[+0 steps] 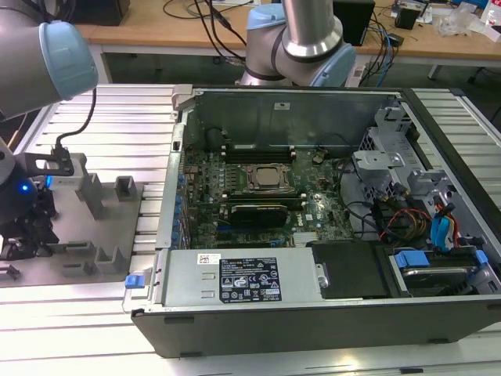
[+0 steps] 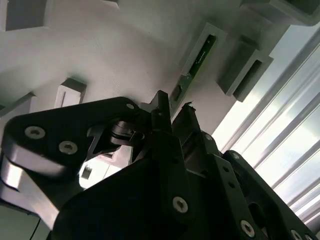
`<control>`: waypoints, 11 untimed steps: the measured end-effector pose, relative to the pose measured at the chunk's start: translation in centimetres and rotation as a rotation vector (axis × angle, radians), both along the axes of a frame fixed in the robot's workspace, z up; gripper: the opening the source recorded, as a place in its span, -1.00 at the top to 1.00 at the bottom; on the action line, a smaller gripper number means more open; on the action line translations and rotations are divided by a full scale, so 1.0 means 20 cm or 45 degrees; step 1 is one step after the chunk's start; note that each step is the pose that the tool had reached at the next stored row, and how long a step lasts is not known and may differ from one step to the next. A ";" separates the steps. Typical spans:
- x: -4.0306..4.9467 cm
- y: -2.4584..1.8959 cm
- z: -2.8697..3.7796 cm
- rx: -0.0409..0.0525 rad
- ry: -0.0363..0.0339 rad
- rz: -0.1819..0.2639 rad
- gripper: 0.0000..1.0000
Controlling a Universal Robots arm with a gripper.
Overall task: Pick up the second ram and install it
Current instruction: 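Pick up the second ram and move it above second insertion slot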
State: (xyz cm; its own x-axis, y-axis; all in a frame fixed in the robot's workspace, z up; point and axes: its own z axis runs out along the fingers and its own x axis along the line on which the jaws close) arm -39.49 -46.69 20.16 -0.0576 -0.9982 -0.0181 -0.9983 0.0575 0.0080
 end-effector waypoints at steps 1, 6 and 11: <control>0.000 0.000 -0.001 0.000 -0.0003 0.000 0.40; 0.000 0.000 -0.004 0.000 -0.0002 0.000 0.73; 0.000 0.000 -0.007 0.000 -0.0001 0.149 0.73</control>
State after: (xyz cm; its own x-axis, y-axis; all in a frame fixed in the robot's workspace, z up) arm -39.50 -46.68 20.02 0.0592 -0.9981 -0.0181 -0.9982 -0.0594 0.0079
